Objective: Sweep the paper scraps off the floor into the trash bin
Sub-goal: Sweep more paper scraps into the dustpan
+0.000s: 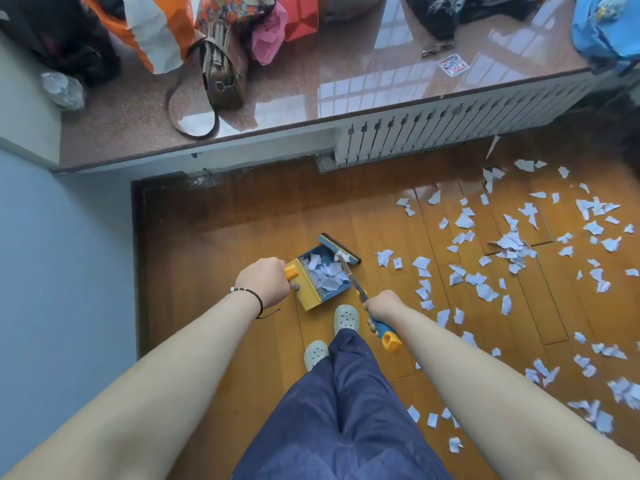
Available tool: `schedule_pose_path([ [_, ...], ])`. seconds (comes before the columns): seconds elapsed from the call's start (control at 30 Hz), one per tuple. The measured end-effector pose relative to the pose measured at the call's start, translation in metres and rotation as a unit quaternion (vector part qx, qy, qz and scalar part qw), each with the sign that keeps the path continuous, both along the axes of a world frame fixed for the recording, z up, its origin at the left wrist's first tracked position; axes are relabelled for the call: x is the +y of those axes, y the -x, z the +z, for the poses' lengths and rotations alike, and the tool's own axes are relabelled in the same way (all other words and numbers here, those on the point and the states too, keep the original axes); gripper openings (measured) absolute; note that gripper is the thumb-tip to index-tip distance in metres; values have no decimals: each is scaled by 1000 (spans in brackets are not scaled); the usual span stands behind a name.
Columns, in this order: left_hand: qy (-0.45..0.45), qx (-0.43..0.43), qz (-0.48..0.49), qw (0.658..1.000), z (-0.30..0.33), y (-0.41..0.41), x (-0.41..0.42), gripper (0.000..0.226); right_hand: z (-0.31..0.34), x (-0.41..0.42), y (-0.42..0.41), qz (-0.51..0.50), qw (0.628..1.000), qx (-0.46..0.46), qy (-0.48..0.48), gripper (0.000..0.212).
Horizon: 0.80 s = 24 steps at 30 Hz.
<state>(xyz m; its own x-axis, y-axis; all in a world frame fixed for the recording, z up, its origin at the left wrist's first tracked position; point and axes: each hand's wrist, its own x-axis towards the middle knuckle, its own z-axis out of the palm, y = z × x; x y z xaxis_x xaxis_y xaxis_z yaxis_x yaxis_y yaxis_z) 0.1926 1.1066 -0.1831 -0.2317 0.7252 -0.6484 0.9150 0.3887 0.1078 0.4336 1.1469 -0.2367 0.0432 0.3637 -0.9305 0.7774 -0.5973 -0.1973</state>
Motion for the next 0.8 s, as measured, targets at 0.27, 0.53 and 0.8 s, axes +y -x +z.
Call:
schedule_pose_path([
  [0.27,-2,-5,-6,1000,0,-10,-23,24,40,-32,-27,-122,990,47,51,13],
  [0.53,-9,-10,13,1000,0,-21,-49,28,68,-16,-75,-127,991,52,6,23],
  [0.8,-1,-27,53,998,-1,-72,-54,25,53,30,-121,-130,991,23,-34,14],
])
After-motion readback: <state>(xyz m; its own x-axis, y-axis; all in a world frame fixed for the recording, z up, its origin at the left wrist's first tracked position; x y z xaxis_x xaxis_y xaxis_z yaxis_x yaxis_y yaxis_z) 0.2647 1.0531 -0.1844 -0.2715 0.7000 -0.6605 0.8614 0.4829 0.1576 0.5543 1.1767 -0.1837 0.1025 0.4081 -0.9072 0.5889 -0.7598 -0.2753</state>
